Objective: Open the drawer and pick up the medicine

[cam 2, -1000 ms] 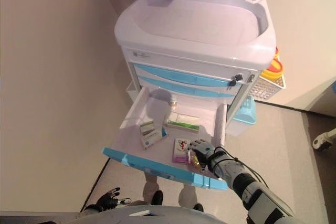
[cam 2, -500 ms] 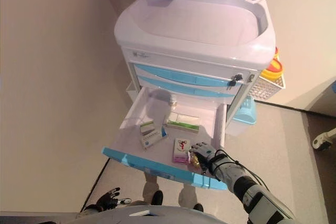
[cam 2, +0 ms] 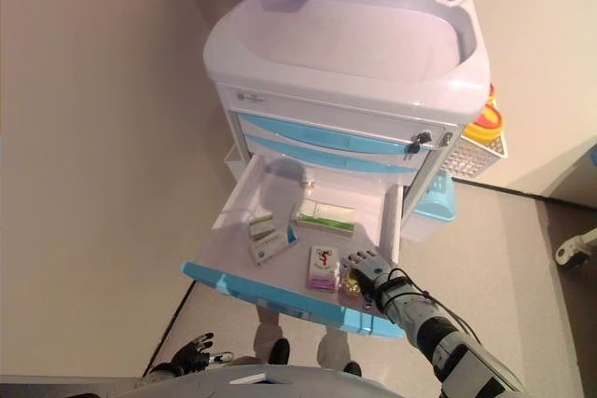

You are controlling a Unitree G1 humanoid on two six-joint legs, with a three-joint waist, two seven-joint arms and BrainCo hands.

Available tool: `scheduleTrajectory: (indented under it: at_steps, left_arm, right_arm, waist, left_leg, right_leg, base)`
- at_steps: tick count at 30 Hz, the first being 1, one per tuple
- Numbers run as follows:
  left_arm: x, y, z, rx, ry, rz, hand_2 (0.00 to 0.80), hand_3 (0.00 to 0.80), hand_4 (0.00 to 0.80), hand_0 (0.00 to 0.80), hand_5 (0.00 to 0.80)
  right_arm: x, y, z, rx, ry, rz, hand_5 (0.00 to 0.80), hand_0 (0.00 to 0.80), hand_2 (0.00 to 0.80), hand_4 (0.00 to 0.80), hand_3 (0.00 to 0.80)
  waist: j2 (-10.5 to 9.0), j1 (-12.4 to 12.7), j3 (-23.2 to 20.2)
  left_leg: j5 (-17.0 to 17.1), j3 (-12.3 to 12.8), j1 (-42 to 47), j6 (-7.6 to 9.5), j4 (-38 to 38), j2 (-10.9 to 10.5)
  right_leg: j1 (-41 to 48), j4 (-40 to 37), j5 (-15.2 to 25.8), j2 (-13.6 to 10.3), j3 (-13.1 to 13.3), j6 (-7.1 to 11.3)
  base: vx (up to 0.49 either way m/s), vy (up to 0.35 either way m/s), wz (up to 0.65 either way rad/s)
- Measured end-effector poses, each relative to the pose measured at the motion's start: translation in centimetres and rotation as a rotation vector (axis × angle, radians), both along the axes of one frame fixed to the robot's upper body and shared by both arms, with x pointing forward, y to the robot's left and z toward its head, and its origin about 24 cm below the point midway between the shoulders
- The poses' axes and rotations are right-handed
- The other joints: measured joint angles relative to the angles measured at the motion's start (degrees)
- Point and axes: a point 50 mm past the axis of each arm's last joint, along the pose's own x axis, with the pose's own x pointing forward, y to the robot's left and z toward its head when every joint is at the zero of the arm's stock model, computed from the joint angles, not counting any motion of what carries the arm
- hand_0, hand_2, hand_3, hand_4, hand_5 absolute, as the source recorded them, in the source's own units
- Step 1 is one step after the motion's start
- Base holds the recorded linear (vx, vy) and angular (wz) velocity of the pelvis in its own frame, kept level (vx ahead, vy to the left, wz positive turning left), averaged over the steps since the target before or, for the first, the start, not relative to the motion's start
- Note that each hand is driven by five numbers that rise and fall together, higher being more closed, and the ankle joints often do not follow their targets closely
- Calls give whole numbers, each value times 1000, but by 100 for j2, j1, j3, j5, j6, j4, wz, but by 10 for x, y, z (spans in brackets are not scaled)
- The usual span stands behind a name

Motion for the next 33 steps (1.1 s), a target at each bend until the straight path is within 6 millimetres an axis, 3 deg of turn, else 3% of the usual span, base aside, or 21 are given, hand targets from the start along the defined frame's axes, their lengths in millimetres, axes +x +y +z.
scheduleTrajectory:
  at_steps: [15, 16, 17, 18, 19, 33]
  left_arm:
    - [-2, -1, 0, -3, -6, 0, 0, 0, 0, 0, 0]
    - [-2, -1, 0, -4, -6, 0, 0, 0, 0, 0, 0]
    - [-2, -1, 0, -4, -6, 0, 0, 0, 0, 0, 0]
    - [-2, -2, 0, -4, -6, 0, 0, 0, 0, 0, 0]
    - [-1, -2, 0, -4, -6, 0, 0, 0, 0, 0, 0]
    - [-2, -2, -1, -5, -6, 0, 0, 0, 0, 0, 0]
  right_arm:
    - [0, 0, 1, 10, -25, 0, 0, 0, 0, 0, 0]
    - [0, 0, 1, 9, -25, 0, 129, 129, 129, 129, 129]
    - [0, 0, 1, 9, -25, 0, 449, 449, 449, 449, 449]
    - [0, 0, 1, 10, -25, 0, 656, 656, 656, 656, 656]
    - [0, 0, 1, 9, -25, 0, 800, 800, 800, 800, 800]
    - [1, -1, 1, 11, -27, -9, 800, 800, 800, 800, 800]
  waist:
    - [23, -35, 14]
    - [24, -35, 15]
    - [25, -35, 15]
    - [28, -35, 17]
    - [32, -35, 20]
    - [46, -36, 29]
  left_leg:
    - [-4, 1, 3, 8, 1, 1]
    - [-4, 1, 3, 8, 0, 1]
    - [-4, 1, 3, 7, 1, 1]
    - [-3, 1, 4, 7, 0, 1]
    - [-3, 2, 4, 7, 0, 1]
    - [-2, 0, 11, 6, 0, 2]
  right_leg:
    - [2, 0, 0, 0, 2, -1]
    - [1, 0, 0, 0, 2, -1]
    - [2, 0, 0, 0, 2, -1]
    - [3, 0, 0, 0, 2, -1]
    - [4, 0, 0, 0, 2, -1]
    - [11, 0, 1, 1, 1, -1]
  base:
    - [0, 0, 0]
    - [0, 0, 0]
    - [0, 0, 0]
    - [0, 0, 0]
    - [0, 0, 0]
    - [0, 0, 0]
